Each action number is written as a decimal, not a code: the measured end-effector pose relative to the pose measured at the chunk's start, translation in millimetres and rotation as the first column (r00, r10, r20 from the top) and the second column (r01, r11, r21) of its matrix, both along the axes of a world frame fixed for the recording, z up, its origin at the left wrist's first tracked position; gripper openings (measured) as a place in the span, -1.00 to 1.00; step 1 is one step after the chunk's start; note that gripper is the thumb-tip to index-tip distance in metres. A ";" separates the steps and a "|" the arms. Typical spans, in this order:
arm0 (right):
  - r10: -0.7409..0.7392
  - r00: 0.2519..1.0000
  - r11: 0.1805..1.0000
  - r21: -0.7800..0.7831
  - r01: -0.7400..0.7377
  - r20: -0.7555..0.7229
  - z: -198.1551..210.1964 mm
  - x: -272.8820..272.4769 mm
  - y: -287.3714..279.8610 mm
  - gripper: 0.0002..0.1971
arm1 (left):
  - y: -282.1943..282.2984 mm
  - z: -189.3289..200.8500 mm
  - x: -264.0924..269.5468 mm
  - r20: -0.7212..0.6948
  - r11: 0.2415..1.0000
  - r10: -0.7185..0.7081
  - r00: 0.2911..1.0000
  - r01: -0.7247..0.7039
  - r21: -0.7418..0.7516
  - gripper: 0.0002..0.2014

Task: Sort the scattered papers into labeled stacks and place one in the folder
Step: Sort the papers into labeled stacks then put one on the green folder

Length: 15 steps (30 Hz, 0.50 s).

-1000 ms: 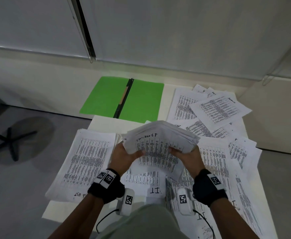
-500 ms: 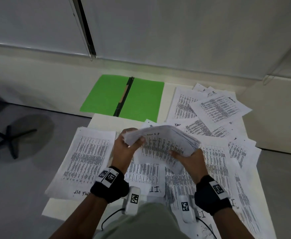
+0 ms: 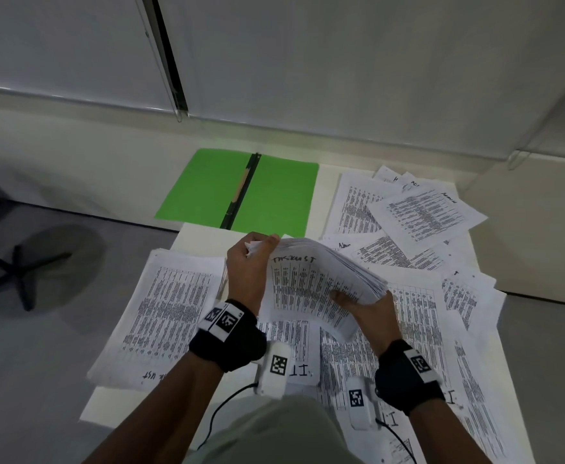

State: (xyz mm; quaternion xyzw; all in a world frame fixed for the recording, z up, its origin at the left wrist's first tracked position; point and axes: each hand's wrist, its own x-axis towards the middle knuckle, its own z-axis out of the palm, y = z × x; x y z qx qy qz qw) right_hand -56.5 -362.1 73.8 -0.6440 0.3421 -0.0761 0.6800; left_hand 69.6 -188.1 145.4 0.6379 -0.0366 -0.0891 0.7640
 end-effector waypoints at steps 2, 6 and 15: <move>-0.012 1.000 1.000 0.016 0.012 -0.006 0.9 0.6 0.0 -0.01 | 3.0 -0.1 0.3 0.059 0.998 -0.062 0.996 0.063 -0.020 -0.74; 0.004 0.999 0.999 0.038 -0.006 0.044 9.3 2.4 -2.2 -0.16 | 16.1 -20.1 7.4 -0.013 0.962 -0.260 0.965 0.261 0.080 -0.47; -0.043 0.992 0.997 -0.065 0.051 0.115 43.3 16.5 7.1 -0.16 | 7.5 -8.0 10.4 0.089 0.975 -0.198 0.976 0.187 0.118 -0.65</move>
